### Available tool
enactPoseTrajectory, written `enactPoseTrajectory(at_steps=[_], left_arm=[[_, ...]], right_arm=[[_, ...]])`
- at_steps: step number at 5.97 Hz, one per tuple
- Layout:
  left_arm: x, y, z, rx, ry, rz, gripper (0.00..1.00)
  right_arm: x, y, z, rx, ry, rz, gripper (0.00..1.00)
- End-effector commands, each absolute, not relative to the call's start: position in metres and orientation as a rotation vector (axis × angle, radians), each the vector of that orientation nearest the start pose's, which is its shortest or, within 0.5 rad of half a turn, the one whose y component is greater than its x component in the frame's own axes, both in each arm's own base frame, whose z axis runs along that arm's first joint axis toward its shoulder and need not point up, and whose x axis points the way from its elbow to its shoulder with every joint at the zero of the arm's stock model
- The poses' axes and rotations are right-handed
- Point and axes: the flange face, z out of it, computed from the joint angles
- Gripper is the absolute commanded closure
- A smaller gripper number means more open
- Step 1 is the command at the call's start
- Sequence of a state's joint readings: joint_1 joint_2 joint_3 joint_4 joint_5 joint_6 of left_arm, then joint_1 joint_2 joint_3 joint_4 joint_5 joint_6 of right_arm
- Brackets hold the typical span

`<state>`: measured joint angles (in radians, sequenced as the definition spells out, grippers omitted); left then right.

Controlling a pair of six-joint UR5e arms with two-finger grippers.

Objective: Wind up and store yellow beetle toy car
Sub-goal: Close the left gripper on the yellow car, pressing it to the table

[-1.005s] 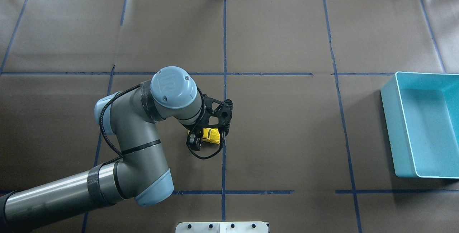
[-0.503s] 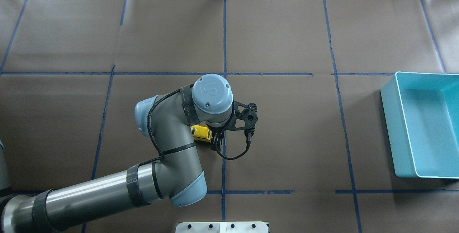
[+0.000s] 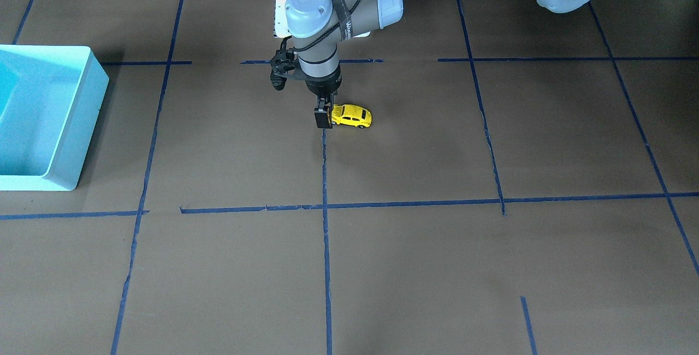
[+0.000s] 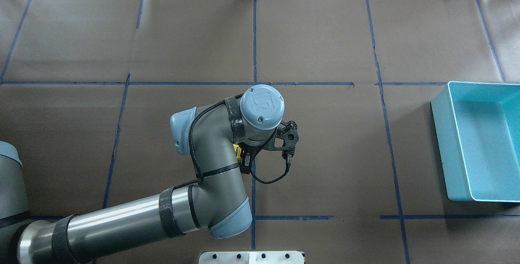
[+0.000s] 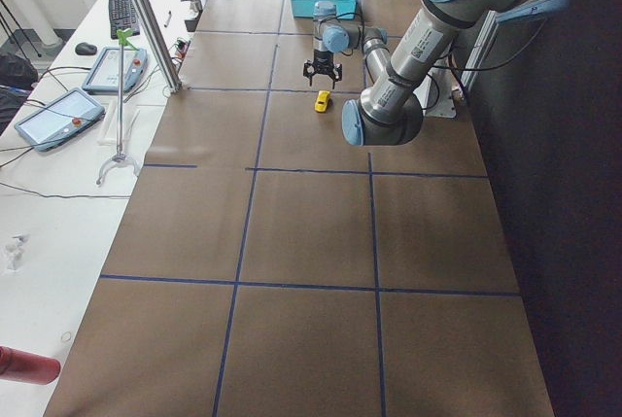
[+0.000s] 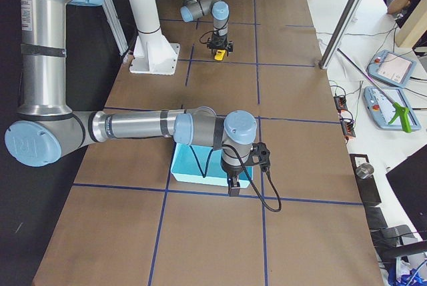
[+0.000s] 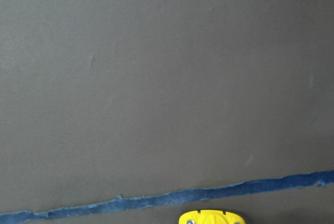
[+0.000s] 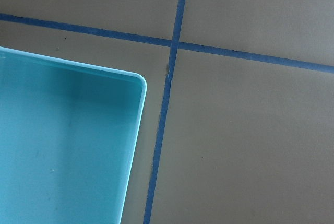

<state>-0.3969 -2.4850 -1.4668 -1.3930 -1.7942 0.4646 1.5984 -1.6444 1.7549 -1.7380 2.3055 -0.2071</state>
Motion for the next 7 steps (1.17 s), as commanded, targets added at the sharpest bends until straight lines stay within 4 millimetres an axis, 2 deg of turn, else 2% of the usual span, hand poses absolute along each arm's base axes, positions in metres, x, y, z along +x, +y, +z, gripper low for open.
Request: enactPoseTrajectory(at_steps=[1,3,7], left_arm=[[0.647,-0.385,0.160,0.567,0.417,1.671,0.00],[0.661,-0.364,0.167,0.568,0.395,1.690,0.00],[0.662,-0.367,0.171,0.588,0.363,1.692,0.00]], right_arm=[[0.079,-0.452,0.623,0.032,-0.737,-0.150,0.00],[0.079,-0.452,0.623,0.032,-0.737,-0.150,0.00],[0.079,-0.452,0.619,0.038,-0.739,-0.153,0.00]])
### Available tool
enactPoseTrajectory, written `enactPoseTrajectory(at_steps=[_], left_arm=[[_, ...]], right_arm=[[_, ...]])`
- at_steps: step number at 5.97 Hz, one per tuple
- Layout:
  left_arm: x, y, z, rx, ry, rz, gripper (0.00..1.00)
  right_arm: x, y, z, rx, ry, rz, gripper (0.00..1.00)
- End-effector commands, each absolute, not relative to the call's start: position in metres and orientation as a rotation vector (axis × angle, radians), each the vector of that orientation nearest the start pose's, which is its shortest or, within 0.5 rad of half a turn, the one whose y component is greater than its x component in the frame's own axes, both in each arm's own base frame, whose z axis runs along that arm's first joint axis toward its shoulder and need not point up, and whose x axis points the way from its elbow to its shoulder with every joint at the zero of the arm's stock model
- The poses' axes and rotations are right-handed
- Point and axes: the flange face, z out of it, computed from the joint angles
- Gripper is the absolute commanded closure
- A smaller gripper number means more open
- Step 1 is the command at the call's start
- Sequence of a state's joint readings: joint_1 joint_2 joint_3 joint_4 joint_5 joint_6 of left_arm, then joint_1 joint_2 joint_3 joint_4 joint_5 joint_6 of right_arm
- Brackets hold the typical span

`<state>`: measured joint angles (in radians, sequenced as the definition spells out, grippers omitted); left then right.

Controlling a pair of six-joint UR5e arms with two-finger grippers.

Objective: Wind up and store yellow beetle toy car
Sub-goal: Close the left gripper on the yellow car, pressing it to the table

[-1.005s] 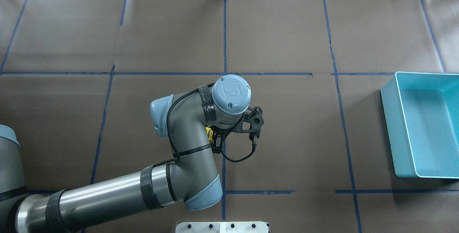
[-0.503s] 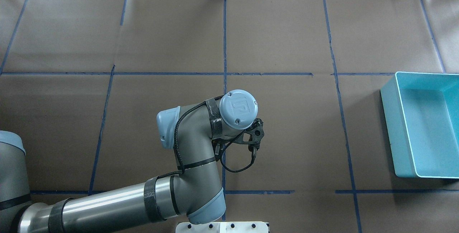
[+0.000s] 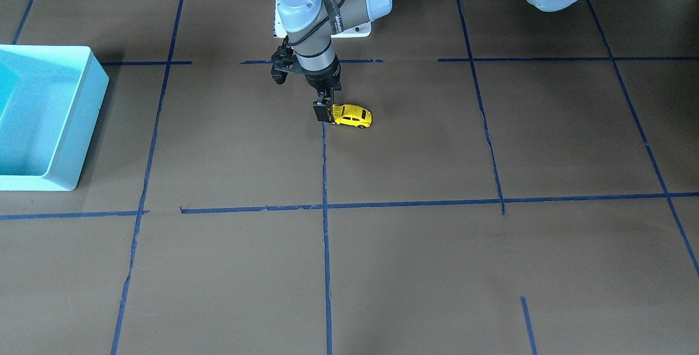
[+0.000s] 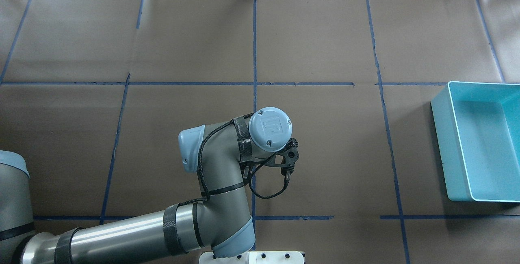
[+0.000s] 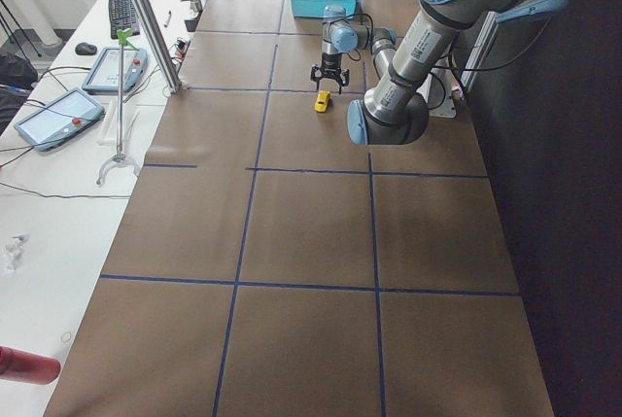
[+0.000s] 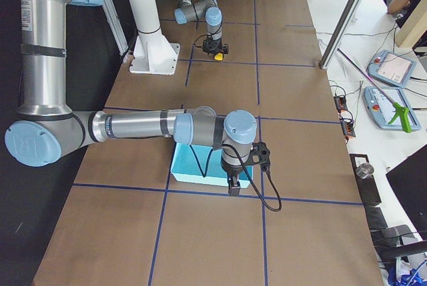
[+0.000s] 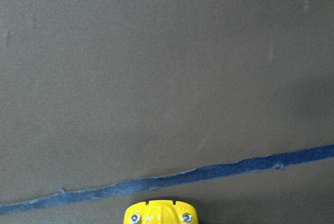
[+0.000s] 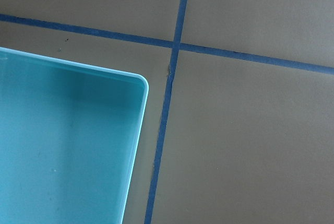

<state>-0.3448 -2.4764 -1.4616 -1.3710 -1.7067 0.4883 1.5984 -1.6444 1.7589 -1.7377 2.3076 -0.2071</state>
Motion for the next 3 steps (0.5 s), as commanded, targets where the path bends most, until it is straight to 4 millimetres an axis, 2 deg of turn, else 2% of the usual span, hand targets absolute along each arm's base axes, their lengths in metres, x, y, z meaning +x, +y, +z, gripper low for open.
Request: enactPoseTrajectory(at_steps=[1,3], left_arm=[[0.6617,-0.3698,0.1703,0.598,0.365,1.686,0.00],[0.6607,-0.3719,0.1708,0.601,0.365,1.683,0.00]], right_arm=[[0.0793,-0.4520,0.6226,0.034,-0.733,-0.153,0.00],[0.0794,-0.4518,0.6249,0.028,-0.732,-0.148,0.00]])
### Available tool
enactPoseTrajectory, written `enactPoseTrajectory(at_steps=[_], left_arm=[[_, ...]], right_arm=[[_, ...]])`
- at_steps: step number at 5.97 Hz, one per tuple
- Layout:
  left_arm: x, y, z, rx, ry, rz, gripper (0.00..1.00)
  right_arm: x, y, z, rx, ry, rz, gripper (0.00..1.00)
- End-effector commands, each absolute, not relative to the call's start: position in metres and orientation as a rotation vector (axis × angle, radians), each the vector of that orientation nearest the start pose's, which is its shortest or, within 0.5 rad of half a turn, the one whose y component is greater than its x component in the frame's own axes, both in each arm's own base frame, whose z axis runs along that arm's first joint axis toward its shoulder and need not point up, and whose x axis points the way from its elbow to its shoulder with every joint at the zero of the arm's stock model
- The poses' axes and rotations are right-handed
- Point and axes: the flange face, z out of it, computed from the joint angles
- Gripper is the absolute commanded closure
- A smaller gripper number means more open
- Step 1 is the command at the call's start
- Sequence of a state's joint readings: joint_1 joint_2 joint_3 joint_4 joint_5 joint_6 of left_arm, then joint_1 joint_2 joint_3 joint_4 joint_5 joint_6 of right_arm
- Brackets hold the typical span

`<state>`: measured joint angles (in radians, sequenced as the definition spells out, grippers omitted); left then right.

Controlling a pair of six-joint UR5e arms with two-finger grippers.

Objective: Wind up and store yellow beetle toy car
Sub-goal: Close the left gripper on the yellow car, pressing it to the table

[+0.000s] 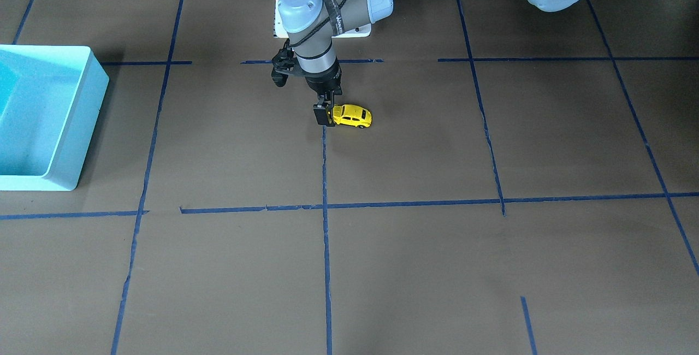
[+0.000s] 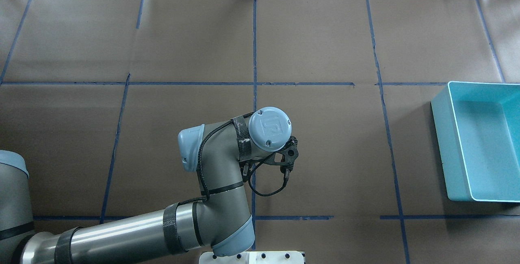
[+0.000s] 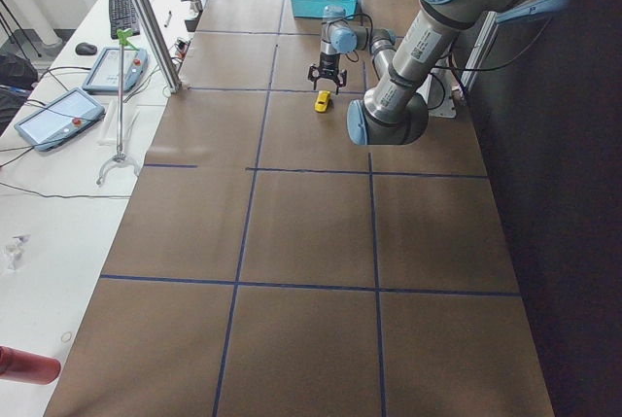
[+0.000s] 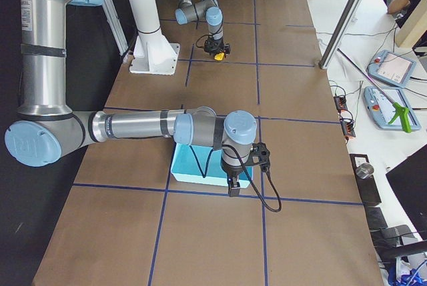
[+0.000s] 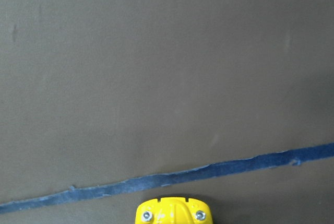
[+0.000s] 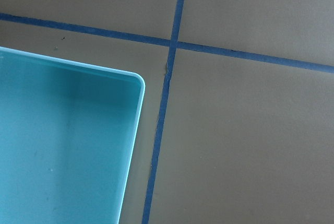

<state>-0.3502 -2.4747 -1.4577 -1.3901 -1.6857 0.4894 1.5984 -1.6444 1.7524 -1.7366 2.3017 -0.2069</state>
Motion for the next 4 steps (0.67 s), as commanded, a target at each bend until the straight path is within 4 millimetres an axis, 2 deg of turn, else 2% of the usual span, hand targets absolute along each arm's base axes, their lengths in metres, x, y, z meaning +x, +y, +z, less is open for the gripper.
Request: enactPoseTrajectory(at_steps=[1,4], left_arm=[[0.6611,-0.3716,0.1771,0.590,0.366,1.685,0.03],[0.6601,-0.3733,0.1747,0.612,0.376,1.682,0.54]], right_arm=[[0.0794,-0.4517,0.6251,0.027,-0.732,-0.148,0.00],[0.0794,-0.4518,0.6249,0.029,-0.732,-0.150,0.00]])
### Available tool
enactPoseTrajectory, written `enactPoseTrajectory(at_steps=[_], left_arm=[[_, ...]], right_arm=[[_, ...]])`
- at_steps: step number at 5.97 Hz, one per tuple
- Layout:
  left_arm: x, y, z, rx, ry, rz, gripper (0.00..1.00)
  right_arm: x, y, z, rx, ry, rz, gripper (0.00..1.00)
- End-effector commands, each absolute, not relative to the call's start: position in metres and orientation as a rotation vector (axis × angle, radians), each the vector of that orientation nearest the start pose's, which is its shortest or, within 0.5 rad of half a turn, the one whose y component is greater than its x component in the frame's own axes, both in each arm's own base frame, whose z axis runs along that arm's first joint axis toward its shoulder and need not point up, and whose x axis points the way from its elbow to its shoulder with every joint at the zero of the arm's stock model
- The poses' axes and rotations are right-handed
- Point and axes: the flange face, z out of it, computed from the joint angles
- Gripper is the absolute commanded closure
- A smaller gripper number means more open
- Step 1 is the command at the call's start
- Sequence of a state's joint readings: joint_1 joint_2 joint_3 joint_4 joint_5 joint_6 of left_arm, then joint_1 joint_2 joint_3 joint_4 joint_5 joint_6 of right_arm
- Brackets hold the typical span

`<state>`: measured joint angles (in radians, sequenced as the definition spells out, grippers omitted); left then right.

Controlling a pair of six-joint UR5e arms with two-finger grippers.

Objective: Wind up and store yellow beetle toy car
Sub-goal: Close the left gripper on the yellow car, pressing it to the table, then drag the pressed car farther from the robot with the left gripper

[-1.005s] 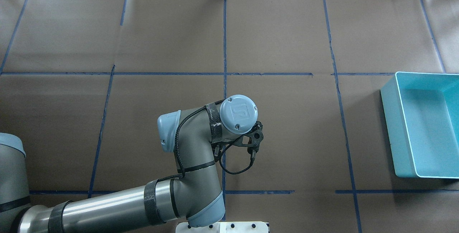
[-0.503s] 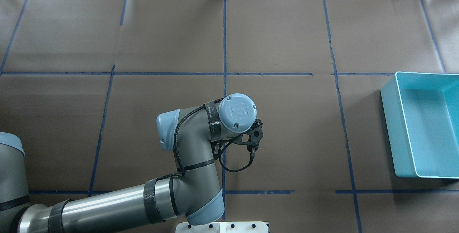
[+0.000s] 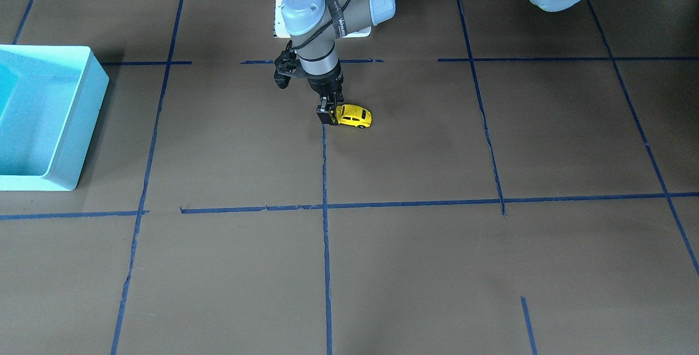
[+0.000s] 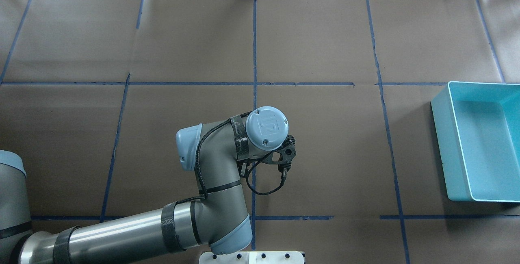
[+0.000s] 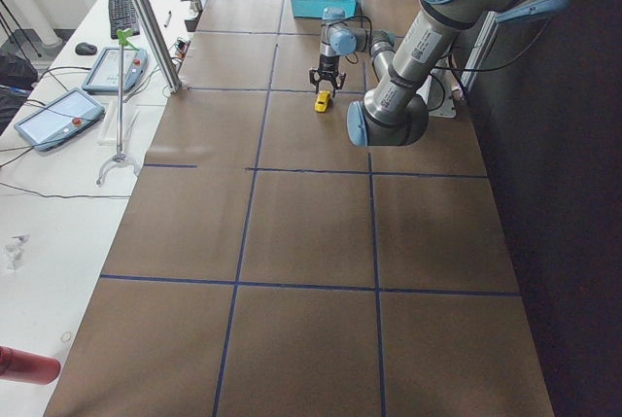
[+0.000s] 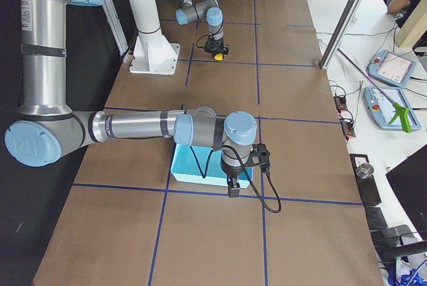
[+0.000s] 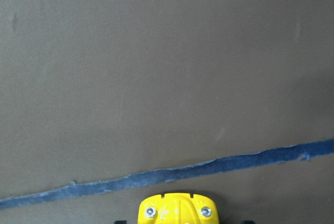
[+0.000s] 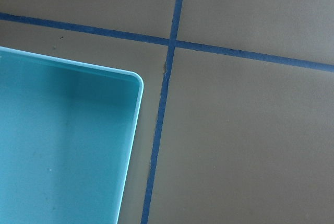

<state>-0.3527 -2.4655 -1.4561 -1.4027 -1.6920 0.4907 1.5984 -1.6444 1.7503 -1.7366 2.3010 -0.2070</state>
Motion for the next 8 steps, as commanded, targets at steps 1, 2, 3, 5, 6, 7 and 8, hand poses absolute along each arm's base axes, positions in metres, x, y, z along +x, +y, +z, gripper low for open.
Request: enactPoseTrajectory(at_steps=[1,2,3,5,6,7,8], left_arm=[[0.655,-0.379,0.168,0.638,0.380,1.666,0.80],[0.638,-0.390,0.153,0.693,0.392,1.629,0.98],[0.622,-0.396,0.132,0.771,0.429,1.594,1.00],[0.607,-0.409,0.112,0.804,0.628,1.416,1.00],[0.602,-0.414,0.103,0.842,0.705,1.418,1.00],[0.611,-0.420,0.116,0.816,0.695,1.420,1.00],[0.619,-0.432,0.128,0.822,0.691,1.413,1.00]], right_arm=[[0.079,-0.452,0.625,0.029,-0.732,-0.150,0.00],[0.079,-0.453,0.624,0.030,-0.732,-0.150,0.00],[0.079,-0.454,0.622,0.035,-0.733,-0.152,0.00],[0.079,-0.456,0.618,0.042,-0.734,-0.154,0.00],[0.079,-0.456,0.620,0.040,-0.736,-0.153,0.00],[0.078,-0.456,0.620,0.038,-0.736,-0.152,0.00],[0.078,-0.455,0.621,0.036,-0.738,-0.153,0.00]])
